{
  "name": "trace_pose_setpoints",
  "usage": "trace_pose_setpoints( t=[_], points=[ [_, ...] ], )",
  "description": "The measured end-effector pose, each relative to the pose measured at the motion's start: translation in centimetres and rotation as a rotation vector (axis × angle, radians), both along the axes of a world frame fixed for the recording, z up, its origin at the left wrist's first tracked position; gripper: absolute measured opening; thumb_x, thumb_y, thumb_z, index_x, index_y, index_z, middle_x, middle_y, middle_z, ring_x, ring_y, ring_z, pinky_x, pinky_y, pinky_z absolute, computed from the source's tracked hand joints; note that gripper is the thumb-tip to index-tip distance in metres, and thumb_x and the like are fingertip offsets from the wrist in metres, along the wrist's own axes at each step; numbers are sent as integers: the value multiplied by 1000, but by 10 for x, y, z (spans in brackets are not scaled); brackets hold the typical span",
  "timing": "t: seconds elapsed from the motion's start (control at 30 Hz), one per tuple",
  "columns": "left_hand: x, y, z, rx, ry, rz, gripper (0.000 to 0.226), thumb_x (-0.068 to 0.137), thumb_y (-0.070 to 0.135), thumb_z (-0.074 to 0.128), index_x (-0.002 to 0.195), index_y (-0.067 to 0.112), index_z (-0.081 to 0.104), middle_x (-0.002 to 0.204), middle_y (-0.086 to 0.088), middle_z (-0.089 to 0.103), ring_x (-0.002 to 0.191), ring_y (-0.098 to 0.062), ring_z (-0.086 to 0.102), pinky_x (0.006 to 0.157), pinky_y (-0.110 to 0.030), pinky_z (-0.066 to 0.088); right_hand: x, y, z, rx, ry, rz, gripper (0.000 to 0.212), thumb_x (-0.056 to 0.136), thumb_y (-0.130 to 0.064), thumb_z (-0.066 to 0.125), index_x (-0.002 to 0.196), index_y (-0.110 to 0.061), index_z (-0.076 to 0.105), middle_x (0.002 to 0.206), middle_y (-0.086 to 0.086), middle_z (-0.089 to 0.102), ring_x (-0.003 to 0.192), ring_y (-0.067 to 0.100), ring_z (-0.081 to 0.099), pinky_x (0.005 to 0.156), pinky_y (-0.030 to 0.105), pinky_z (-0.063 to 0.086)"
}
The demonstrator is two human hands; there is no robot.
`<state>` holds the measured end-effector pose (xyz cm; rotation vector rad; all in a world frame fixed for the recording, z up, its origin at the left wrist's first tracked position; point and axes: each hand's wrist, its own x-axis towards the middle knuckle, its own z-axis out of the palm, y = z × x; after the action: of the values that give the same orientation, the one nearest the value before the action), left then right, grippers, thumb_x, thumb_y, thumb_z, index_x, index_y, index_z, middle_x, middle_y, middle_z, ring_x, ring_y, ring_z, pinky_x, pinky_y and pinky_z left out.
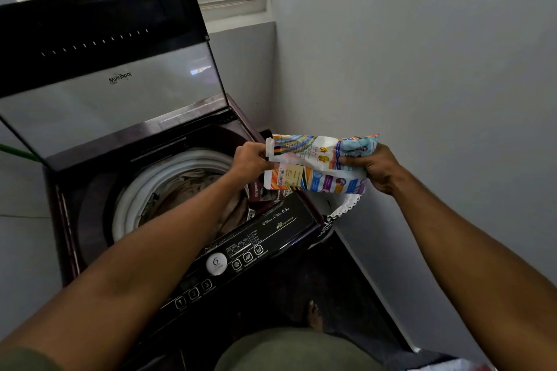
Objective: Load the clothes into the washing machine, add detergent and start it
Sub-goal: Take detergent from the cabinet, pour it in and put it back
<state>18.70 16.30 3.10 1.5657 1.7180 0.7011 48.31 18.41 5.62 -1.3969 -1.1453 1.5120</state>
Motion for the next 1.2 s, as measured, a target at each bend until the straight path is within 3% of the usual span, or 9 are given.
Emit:
trace_pose_setpoints(
  t=[0.33,0.6,0.9,1.2],
  points=[
    [3,-2,0,3,-10,2,24,82,18,78,104,12,72,101,-3,74,79,-7,66,71,-24,57,-1,-8,2,26,-25,-34,49,59,-2,86,106,-1,71,102,15,75,96,32,72,82,44,59],
    [1,-3,-5,3,-26,7,26,81,19,79,105,13,73,101,-2,75,82,-8,68,73,-26,58,-4,-11,4,39,-82,-61,49,58,-5,89,104,-3,72,100,13,75,94,30,73,84,47,59],
    [2,-4,-17,-6,-34,22,27,81,19,79,107,13,72,103,-2,75,92,-14,70,84,-34,59,-13,-18,15,89,-182,-78,46,62,-9,89,104,-5,71,96,6,76,87,20,74,71,33,61],
    [-2,-5,-24,14,-120,38,30,79,15,80,108,17,72,104,1,75,96,-13,70,89,-39,59,-24,-23,23,118,-210,-100,46,62,-6,90,103,-5,71,94,5,75,83,17,74,67,32,60]
  ],
)
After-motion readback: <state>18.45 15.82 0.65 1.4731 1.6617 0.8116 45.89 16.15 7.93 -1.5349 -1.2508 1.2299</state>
